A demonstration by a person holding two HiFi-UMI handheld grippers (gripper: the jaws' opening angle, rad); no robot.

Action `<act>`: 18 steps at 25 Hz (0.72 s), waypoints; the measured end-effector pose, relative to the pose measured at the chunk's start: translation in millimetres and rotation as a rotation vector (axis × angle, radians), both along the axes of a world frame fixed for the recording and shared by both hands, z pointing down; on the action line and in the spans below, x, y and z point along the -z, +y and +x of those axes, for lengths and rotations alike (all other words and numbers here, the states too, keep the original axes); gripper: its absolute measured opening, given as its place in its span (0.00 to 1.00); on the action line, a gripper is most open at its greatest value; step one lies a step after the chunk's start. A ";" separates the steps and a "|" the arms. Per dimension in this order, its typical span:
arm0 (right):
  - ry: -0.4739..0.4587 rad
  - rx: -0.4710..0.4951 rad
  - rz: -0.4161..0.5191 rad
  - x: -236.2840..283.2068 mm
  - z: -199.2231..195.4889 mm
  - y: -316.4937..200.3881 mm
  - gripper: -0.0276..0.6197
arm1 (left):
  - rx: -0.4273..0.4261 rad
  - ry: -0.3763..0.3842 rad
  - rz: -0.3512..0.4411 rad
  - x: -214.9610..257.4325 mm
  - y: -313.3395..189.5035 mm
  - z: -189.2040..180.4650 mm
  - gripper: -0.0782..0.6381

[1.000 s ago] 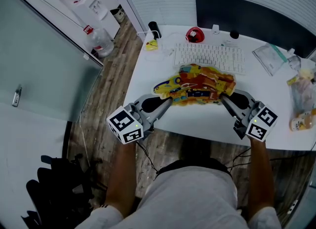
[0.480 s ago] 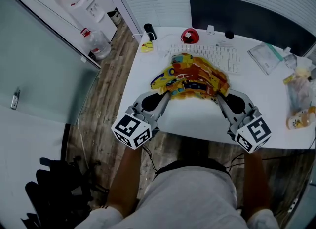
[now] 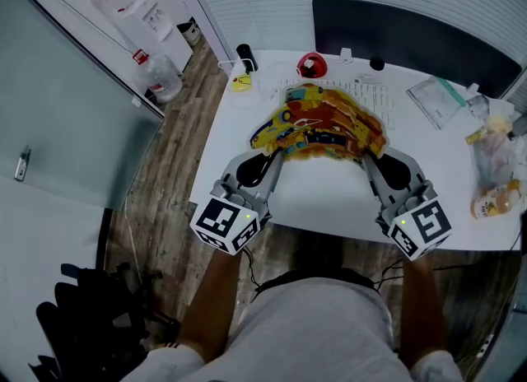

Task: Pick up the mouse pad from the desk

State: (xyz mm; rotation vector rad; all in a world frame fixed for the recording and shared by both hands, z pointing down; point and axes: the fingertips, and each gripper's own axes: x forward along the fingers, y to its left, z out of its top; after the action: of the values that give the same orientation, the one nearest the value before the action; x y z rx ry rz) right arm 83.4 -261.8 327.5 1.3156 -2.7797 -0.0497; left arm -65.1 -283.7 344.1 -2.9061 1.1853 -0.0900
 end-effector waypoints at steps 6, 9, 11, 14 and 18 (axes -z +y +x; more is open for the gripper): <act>0.001 -0.020 0.019 9.6 -0.6 4.4 0.07 | 0.016 0.017 0.028 9.3 5.3 -0.9 0.14; -0.006 -0.030 0.020 9.7 4.7 -0.2 0.07 | 0.022 0.013 0.032 11.1 2.8 3.4 0.14; -0.010 -0.036 0.019 9.4 5.7 -1.3 0.07 | 0.017 0.006 0.038 12.1 2.8 4.5 0.14; -0.014 -0.039 0.020 9.7 4.9 -2.1 0.07 | 0.019 0.004 0.040 12.5 3.0 3.1 0.14; -0.014 -0.044 0.022 10.0 4.9 -3.5 0.07 | 0.021 0.006 0.042 13.0 2.7 2.2 0.14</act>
State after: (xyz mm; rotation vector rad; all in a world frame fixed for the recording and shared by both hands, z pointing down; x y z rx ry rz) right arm 88.4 -265.4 317.6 1.3872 -2.7679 -0.0688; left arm -62.9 -281.0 331.0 -2.8604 1.2043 -0.0568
